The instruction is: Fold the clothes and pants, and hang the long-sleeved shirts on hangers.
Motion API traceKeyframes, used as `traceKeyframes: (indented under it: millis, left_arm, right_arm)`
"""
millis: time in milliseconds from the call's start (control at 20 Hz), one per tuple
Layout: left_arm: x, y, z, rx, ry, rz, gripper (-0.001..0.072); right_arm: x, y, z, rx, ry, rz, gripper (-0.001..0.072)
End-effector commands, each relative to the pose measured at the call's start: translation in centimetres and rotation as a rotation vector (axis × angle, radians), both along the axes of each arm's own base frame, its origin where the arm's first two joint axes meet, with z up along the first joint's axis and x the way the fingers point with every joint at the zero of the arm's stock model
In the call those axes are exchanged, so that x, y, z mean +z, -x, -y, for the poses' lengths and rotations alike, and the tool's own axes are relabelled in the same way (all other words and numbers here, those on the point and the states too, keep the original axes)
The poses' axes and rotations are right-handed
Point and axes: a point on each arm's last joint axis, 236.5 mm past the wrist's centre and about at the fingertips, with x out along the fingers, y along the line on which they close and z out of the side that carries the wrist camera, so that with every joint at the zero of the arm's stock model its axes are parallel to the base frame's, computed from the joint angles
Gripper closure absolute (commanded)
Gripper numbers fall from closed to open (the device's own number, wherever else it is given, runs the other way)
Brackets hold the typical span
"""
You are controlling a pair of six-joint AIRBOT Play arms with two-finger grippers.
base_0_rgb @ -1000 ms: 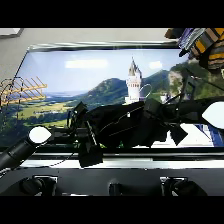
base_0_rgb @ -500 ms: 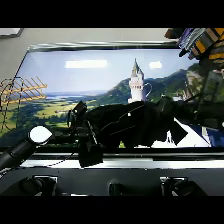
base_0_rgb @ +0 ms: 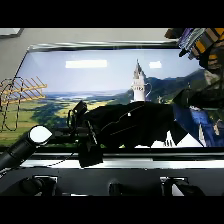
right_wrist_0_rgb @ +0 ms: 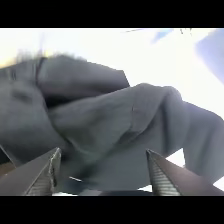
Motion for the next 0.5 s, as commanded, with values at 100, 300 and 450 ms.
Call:
traceKeyframes:
  millis: [100,300,450]
  left_arm:
    - [0.0,0.0,0.0,-0.001,-0.001,0.0,0.0691]
    - [0.0,0.0,0.0,-0.002,-0.001,0.0,0.0691]
    - [0.0,0.0,0.0,-0.002,-0.001,0.0,0.0691]
  right_arm:
    - [-1.3,-0.8,-2.5,0.841,0.266,0.268,0.0099]
    - [-2.8,-0.5,-4.5,0.928,0.128,0.236,0.0099]
    - [-2.6,-1.3,-6.0,0.99,0.087,0.303,0.0099]
